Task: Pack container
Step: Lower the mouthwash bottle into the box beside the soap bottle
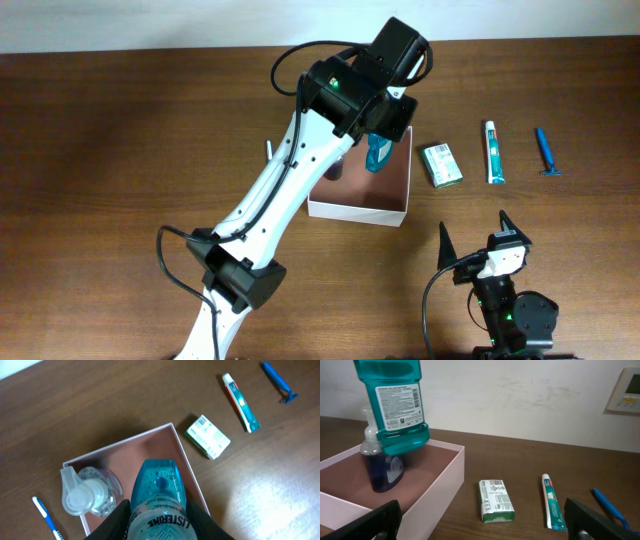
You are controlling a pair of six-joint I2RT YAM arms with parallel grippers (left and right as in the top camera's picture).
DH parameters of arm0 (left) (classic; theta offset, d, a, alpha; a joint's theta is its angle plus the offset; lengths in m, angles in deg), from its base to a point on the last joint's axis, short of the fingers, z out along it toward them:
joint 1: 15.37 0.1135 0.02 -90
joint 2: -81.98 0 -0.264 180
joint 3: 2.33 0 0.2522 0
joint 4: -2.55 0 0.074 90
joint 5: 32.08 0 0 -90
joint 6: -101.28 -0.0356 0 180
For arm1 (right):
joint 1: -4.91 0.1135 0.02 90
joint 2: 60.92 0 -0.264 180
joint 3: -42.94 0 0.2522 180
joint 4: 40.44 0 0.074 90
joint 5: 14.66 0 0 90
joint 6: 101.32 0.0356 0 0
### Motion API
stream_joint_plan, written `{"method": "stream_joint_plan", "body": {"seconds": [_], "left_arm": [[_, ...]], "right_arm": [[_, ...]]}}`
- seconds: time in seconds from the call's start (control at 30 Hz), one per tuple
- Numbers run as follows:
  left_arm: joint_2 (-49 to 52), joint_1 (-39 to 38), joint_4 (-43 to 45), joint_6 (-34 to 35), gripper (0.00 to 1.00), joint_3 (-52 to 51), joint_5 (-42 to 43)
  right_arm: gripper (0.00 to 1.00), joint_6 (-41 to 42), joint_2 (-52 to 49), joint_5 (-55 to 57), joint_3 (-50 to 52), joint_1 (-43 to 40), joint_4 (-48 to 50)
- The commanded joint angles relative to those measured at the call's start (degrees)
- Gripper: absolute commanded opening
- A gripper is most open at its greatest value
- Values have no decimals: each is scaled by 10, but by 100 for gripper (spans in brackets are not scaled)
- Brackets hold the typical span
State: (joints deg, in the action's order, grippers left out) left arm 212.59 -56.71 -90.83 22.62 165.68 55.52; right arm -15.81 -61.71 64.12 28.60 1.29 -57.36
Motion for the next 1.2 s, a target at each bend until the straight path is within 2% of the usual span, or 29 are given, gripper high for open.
{"method": "stream_joint_plan", "body": {"seconds": [0.0,1.17], "left_arm": [[-31,2,17,15,20,-7,-22],[-30,26,77,38,20,-119,-40]], "right_arm": [[99,2,6,5,3,-3,-4],[99,2,6,5,3,-3,-4]]}}
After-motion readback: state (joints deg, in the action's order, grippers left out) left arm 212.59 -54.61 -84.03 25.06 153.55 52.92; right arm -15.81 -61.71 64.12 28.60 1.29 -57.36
